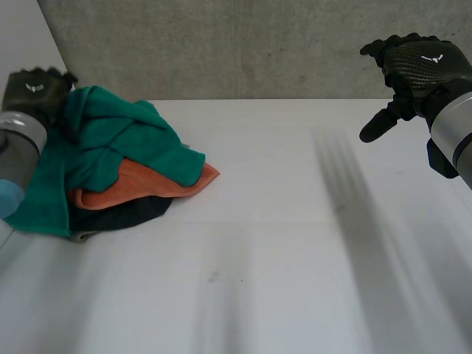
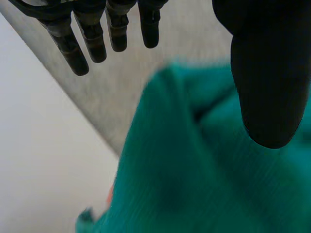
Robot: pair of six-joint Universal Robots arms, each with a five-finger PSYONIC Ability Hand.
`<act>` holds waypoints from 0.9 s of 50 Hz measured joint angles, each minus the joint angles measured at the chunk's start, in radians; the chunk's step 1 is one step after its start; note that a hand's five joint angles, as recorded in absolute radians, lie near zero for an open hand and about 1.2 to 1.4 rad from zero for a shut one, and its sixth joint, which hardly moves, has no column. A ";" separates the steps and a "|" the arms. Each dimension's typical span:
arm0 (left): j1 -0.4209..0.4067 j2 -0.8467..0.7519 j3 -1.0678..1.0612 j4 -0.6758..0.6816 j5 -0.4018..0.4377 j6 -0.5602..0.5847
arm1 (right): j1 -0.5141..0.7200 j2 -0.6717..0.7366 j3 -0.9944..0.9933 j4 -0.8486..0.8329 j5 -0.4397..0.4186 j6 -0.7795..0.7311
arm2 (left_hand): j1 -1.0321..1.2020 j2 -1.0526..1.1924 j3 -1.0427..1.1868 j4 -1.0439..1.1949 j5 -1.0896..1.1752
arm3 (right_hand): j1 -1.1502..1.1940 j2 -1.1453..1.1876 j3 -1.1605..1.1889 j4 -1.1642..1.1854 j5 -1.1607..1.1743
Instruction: Fold the laundry.
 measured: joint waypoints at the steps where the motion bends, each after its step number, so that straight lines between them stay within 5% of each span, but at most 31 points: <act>1: 0.009 -0.032 0.014 0.010 0.000 0.036 | 0.000 0.000 0.001 0.000 0.000 0.000 | 0.013 0.012 0.011 0.012 0.009 | 0.000 0.000 0.000 0.000 0.000; 5: 0.041 -0.128 0.057 0.042 0.003 0.147 | 0.000 0.002 0.004 0.000 -0.001 0.000 | 0.338 0.290 0.286 0.295 0.277 | 0.000 0.000 0.000 0.000 0.000; 6: 0.046 -0.140 0.063 0.048 0.003 0.160 | 0.000 0.002 0.005 0.000 -0.002 0.000 | 0.643 0.589 0.560 0.570 0.533 | 0.000 0.000 0.000 0.000 0.000; 8: 0.052 -0.154 0.070 0.060 0.004 0.166 | 0.000 0.003 0.007 -0.002 -0.002 0.000 | 0.916 0.864 0.854 0.867 0.820 | 0.000 0.000 0.000 0.000 0.000; 10: 0.052 -0.148 0.071 0.069 0.004 0.151 | 0.000 0.003 0.007 -0.003 -0.002 0.000 | 0.930 0.959 0.951 0.966 0.894 | 0.000 0.000 0.000 0.000 0.000; 19: -0.022 0.059 0.061 0.116 0.005 -0.043 | -0.001 0.001 0.003 -0.006 -0.002 -0.001 | 0.930 0.983 0.976 0.990 0.895 | 0.000 0.000 0.000 0.000 0.000; 29: -0.295 0.254 0.135 0.141 0.016 -0.276 | -0.011 -0.013 -0.017 -0.006 0.001 -0.001 | 0.930 0.986 0.979 0.991 0.895 | 0.000 0.000 0.000 0.000 0.000; 37: -0.523 0.084 0.227 0.137 0.059 -0.377 | -0.019 -0.038 -0.027 -0.006 0.002 0.000 | 0.930 0.986 0.980 0.991 0.895 | 0.000 0.000 0.000 0.000 0.000; 45: -0.622 -0.189 0.240 0.105 0.072 -0.393 | -0.056 -0.040 -0.027 -0.011 -0.004 0.001 | 0.824 0.843 0.851 0.859 0.815 | 0.000 0.000 0.000 0.000 0.000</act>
